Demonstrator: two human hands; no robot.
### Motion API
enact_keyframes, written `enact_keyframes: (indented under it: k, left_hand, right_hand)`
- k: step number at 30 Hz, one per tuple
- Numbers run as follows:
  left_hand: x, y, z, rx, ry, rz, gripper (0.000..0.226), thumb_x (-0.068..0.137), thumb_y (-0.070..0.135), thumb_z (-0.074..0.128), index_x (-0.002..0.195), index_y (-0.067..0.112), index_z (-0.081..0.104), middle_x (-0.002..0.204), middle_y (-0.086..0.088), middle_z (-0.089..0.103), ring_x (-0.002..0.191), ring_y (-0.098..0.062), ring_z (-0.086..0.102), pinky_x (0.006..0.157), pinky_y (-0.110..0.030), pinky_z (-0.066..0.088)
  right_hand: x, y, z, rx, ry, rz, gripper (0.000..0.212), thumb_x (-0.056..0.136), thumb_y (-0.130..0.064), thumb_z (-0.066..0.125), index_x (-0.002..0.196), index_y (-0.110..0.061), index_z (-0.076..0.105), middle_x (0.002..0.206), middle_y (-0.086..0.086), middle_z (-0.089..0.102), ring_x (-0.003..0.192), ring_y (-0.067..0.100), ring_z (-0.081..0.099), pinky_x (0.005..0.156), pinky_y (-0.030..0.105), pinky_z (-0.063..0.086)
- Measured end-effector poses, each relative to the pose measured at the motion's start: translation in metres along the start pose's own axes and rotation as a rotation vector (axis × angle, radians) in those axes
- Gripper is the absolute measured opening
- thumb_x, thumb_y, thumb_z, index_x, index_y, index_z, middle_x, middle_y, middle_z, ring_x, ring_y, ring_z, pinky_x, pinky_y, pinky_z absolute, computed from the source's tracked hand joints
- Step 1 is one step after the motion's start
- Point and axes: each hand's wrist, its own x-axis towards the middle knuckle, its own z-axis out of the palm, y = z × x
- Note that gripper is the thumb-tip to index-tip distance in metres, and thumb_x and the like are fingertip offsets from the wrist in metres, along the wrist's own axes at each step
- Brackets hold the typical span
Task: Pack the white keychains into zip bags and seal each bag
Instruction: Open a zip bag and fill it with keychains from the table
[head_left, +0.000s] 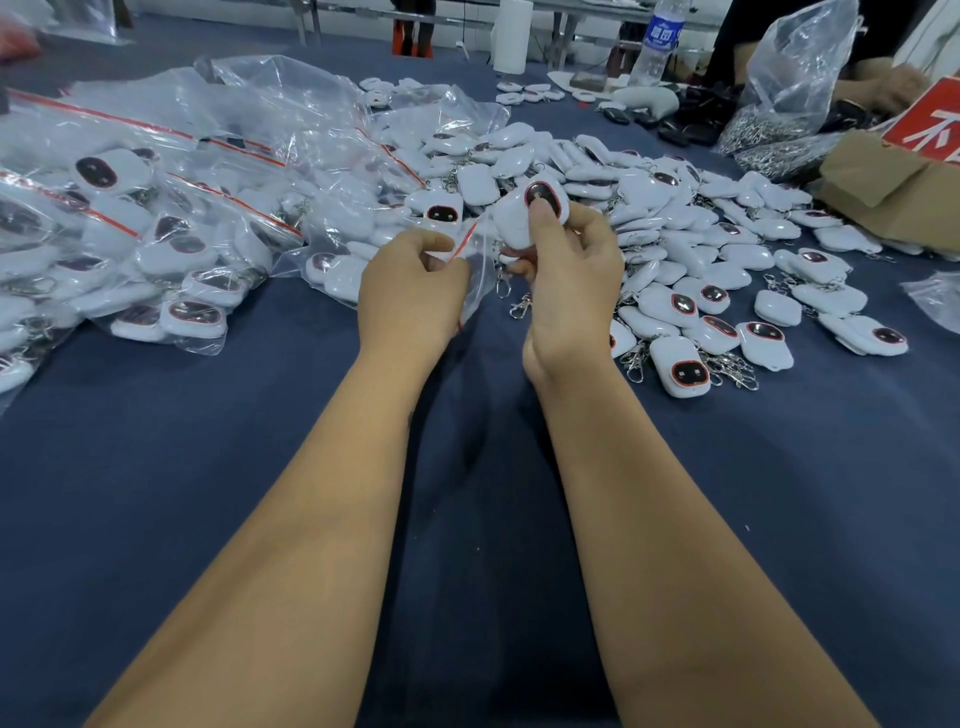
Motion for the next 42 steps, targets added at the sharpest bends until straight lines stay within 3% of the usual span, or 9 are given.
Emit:
enact_keyframes:
  k: [7,12,18,21,25,31,33,37,42]
  left_hand:
    - [-0.003,0.003,-0.002,-0.130,0.049,0.011,0.017,0.088,0.017,0.054,0.079,0.014,0.068,0.048,0.011,0.055,0.036,-0.005,0.049,0.049,-0.022,0.041]
    - [0.001,0.004,-0.009,-0.266,0.098,-0.060,0.018,0.083,0.016,0.056,0.075,0.019,0.071,0.053,0.011,0.058,0.048,-0.009,0.050,0.057,-0.028,0.047]
    - [0.003,0.004,-0.009,-0.286,0.150,-0.013,0.020,0.085,0.014,0.059,0.069,0.023,0.067,0.060,0.010,0.057,0.058,-0.006,0.046,0.061,-0.022,0.041]
    - [0.000,0.006,-0.009,-0.228,0.162,0.046,0.023,0.085,0.015,0.058,0.077,0.035,0.067,0.067,0.020,0.064,0.060,0.006,0.054,0.062,-0.010,0.041]
    - [-0.004,0.007,-0.007,-0.084,0.167,0.165,0.014,0.081,0.027,0.058,0.081,0.040,0.063,0.077,0.017,0.061,0.067,0.006,0.054,0.064,-0.010,0.042]
    - [0.000,-0.001,-0.003,0.064,-0.043,0.106,0.031,0.086,0.021,0.061,0.116,0.023,0.066,0.086,0.002,0.066,0.079,-0.026,0.067,0.077,-0.041,0.056]
    - [0.002,-0.005,-0.002,0.234,-0.034,0.114,0.034,0.090,0.021,0.058,0.123,0.024,0.063,0.100,0.002,0.068,0.093,-0.024,0.065,0.079,-0.034,0.051]
    - [0.002,-0.007,0.002,0.466,0.028,0.150,0.032,0.095,0.016,0.049,0.125,0.018,0.061,0.118,-0.005,0.064,0.109,-0.026,0.056,0.073,-0.032,0.037]
    - [-0.001,-0.003,-0.004,0.669,0.067,0.099,0.032,0.091,0.014,0.049,0.120,0.008,0.061,0.126,-0.013,0.047,0.118,-0.032,0.045,0.070,-0.036,0.032]
  right_hand:
    - [-0.002,0.006,0.002,-0.259,-0.094,-0.067,0.010,0.087,-0.011,0.072,0.086,-0.016,0.063,0.082,-0.003,0.067,0.080,0.011,0.061,0.081,0.026,0.052]
    - [-0.004,0.011,0.000,-0.614,-0.185,-0.144,0.019,0.089,-0.030,0.070,0.105,-0.020,0.075,0.113,0.001,0.065,0.110,0.012,0.057,0.101,0.031,0.045]
    - [-0.007,0.009,0.000,-0.542,-0.239,-0.086,0.027,0.090,-0.013,0.065,0.113,-0.026,0.064,0.080,-0.003,0.069,0.070,0.006,0.059,0.076,0.024,0.048]
    - [-0.007,0.009,0.000,-0.522,-0.211,-0.094,0.031,0.085,-0.008,0.069,0.105,-0.028,0.056,0.085,0.004,0.071,0.063,0.004,0.057,0.068,0.025,0.047]
    - [-0.004,0.011,-0.001,-0.391,-0.171,-0.066,0.030,0.085,-0.003,0.068,0.100,-0.026,0.055,0.086,0.006,0.071,0.078,0.017,0.068,0.086,0.039,0.057]
    - [-0.005,0.013,0.002,-0.376,-0.349,0.028,0.041,0.088,0.012,0.040,0.108,-0.022,0.052,0.103,0.010,0.073,0.096,0.025,0.069,0.090,0.036,0.056]
    - [-0.007,0.012,0.002,-0.515,-0.356,-0.021,0.043,0.086,0.010,0.038,0.112,-0.020,0.055,0.106,0.004,0.070,0.096,0.019,0.066,0.081,0.026,0.053]
    - [-0.001,0.013,-0.007,-1.216,-0.138,-0.283,0.045,0.083,-0.002,0.045,0.125,-0.015,0.055,0.127,0.006,0.056,0.119,0.025,0.048,0.099,0.034,0.037]
    - [0.001,0.009,-0.014,-1.587,-0.008,-0.145,0.047,0.082,-0.014,0.053,0.128,-0.014,0.045,0.131,0.012,0.051,0.121,0.034,0.044,0.103,0.043,0.028]
